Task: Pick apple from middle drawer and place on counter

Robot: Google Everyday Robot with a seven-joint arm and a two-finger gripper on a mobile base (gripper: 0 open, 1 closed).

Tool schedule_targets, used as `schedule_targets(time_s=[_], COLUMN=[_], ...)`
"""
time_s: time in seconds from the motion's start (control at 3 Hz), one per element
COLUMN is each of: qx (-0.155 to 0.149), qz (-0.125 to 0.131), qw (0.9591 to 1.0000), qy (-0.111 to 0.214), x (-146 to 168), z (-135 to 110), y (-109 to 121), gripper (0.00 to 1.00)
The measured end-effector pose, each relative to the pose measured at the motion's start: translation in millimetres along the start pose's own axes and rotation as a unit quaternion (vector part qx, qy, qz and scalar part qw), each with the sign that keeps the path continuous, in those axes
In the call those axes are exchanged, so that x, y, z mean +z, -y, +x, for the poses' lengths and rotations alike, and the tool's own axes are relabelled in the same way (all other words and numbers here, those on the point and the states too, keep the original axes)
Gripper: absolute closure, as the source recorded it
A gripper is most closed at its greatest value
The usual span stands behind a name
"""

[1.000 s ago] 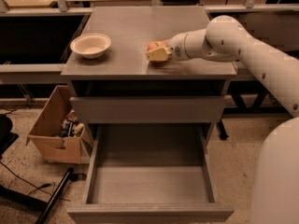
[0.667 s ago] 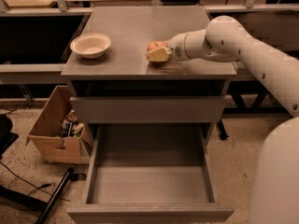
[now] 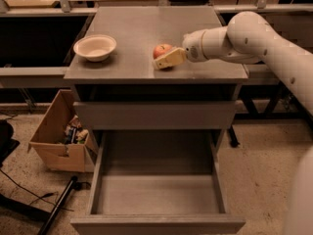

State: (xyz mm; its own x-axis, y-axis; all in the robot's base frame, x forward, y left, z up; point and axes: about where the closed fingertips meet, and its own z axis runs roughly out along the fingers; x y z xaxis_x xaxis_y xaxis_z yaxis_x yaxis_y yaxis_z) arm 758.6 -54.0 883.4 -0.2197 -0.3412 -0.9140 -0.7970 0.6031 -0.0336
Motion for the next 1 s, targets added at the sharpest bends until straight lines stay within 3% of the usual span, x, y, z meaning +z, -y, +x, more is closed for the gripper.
schedule_targets(time_s=[0.33, 0.67, 1.0], qx=[-0.035, -0.038, -0.050], qz=[-0.004, 0.024, 0.054], qw=[0.9994, 0.9982, 0.9916], qy=[0.007, -0.041, -0.107], x=[-70.9, -170.4, -258.8], z=[-23.3, -10.4, 2.5], y=[-9.6, -18.3, -47.1], gripper=[0.00, 0.00, 0.00])
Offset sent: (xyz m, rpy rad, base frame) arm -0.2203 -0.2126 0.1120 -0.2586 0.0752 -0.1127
